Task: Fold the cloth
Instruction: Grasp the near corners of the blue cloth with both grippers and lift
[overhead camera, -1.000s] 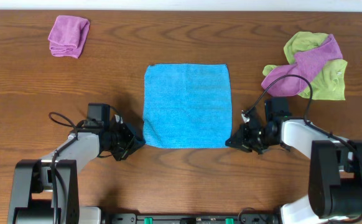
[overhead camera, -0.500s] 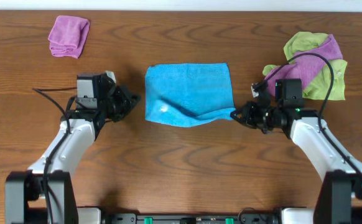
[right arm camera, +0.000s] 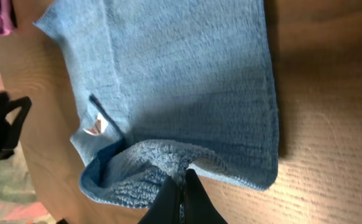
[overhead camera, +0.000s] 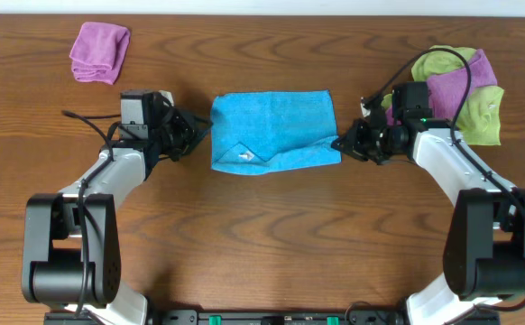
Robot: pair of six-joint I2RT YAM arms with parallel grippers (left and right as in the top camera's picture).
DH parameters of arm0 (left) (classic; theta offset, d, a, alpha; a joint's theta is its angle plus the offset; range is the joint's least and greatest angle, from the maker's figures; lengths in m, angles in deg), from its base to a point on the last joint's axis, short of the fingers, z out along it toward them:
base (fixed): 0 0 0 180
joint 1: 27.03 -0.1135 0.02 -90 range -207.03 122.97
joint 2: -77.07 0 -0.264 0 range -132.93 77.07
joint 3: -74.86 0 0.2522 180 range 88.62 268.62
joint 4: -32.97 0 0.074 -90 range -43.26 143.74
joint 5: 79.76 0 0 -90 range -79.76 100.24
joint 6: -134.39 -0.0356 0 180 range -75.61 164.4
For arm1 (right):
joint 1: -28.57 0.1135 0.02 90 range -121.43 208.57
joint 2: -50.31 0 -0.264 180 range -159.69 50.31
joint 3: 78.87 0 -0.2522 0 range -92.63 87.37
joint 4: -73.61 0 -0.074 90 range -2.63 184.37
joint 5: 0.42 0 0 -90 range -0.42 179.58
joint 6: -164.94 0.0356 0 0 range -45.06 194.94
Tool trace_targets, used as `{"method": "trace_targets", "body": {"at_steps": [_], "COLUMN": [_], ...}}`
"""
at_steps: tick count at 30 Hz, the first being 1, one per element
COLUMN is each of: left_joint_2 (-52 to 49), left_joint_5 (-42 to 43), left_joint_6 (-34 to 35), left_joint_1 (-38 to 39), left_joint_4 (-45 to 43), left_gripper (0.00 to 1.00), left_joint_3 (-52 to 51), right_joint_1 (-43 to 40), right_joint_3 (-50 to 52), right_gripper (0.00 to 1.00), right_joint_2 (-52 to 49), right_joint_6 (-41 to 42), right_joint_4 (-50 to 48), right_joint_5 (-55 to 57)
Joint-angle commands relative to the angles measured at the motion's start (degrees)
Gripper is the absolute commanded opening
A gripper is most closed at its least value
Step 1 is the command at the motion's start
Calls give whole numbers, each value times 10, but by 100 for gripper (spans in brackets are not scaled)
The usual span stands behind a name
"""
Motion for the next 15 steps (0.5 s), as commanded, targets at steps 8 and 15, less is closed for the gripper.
{"method": "trace_targets", "body": {"at_steps": [8,15], "left_joint_2": [0,0], "left_joint_5": [4,-73], "left_joint_6": [-134,-143], "left_joint_1": [35,110], "left_joint_4": [110,120], "left_gripper": [68,71], "left_joint_3": [12,12], "right_joint_1": [2,3], "right_joint_3": [-6,-6], "right_gripper": [1,1], "right_joint_2": [-1,-1], "right_joint_6": [-77,-124], "right_joint_4": [48,117], "right_joint_5": [2,24]}}
